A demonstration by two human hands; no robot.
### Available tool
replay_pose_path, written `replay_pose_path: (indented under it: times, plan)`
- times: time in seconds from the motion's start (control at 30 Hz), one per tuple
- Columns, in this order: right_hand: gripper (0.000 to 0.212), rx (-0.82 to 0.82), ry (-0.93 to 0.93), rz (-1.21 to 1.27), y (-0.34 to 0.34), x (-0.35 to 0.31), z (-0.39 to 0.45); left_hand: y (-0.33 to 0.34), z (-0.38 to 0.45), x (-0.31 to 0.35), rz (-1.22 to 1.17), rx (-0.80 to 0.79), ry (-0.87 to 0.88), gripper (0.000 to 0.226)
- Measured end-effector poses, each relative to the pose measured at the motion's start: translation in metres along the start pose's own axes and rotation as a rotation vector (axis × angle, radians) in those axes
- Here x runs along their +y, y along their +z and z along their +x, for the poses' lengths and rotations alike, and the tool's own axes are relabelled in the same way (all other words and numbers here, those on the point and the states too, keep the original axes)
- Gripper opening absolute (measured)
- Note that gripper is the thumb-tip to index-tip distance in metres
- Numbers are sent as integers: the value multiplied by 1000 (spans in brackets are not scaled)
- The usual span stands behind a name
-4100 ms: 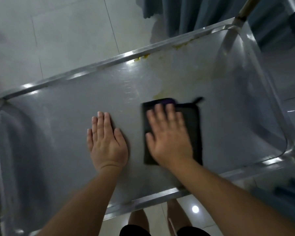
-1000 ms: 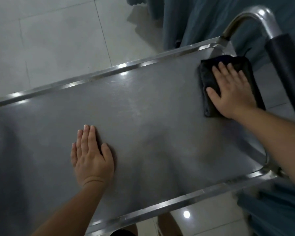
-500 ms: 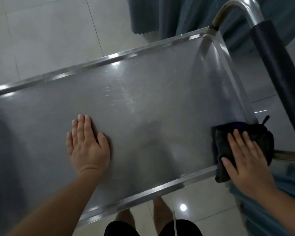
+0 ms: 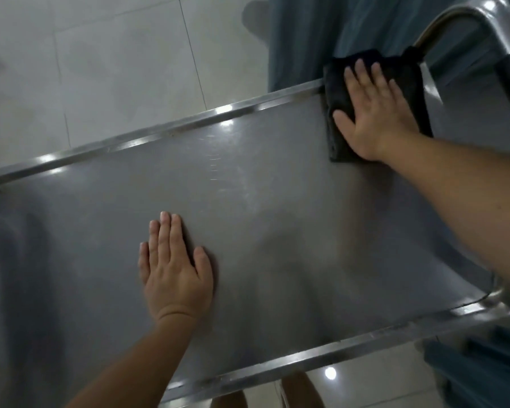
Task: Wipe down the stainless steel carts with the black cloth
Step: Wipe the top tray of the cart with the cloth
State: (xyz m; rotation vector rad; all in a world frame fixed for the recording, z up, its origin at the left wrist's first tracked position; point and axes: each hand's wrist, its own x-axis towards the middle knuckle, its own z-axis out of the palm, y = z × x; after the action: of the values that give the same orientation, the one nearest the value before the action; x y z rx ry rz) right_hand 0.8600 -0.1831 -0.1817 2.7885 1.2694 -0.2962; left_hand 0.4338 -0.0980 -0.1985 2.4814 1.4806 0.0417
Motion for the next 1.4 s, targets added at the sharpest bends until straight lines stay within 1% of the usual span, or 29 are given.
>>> replay_pose_path:
  times: [0.13, 0.27, 0.33, 0.43, 0.5, 0.6, 0.67, 0.73, 0.8, 0.9, 1.0, 1.13, 1.2, 1.3, 1.4]
  plan:
    - [81, 37, 32, 27, -3, -9, 25, 0, 2, -1, -3, 12, -4, 73]
    - [82, 2, 9, 28, 1, -9, -8, 0, 0, 0, -6, 2, -9, 74]
    - [81, -25, -23, 24, 8, -14, -49, -1, 0, 1, -9, 3, -11, 74]
    - [80, -21, -107, 36, 24, -20, -136, -2, -1, 2, -12, 7, -21, 74]
    - [81, -28, -139, 35, 38, -17, -201, -3, -1, 3, -16, 5, -20, 74]
    - [78, -86, -207, -1, 57, -5, -288, -3, -2, 4, -25, 11, -14, 74]
    - [77, -126, -256, -22, 62, 5, -320, -2, -2, 4, -34, 17, -13, 74]
    - [77, -150, -277, -37, 63, 8, -326, -2, -3, 2, -31, 20, -11, 74]
    - [77, -145, -293, -35, 61, 3, -311, 0, -3, 0, -29, 15, -8, 74]
    - [80, -53, -306, -15, 56, -17, -253, 2, -2, 0, -18, 12, -16, 73]
    - [78, 18, -232, 14, 42, -50, -168, 2, -1, 0, -14, 5, -8, 74]
    - [78, 40, -130, 74, 19, -95, -52, 3, -1, -1, -15, 18, -6, 73]
    - [80, 60, -77, 99, 9, -116, -10, 4, 0, 0, -10, 34, -9, 73]
    - [81, 85, -27, 103, 8, -134, 15, 5, 2, -2, 0, 37, -13, 72]
    - [81, 68, -39, 112, 11, -132, 1, 6, 0, -3, 1, 29, -10, 72]
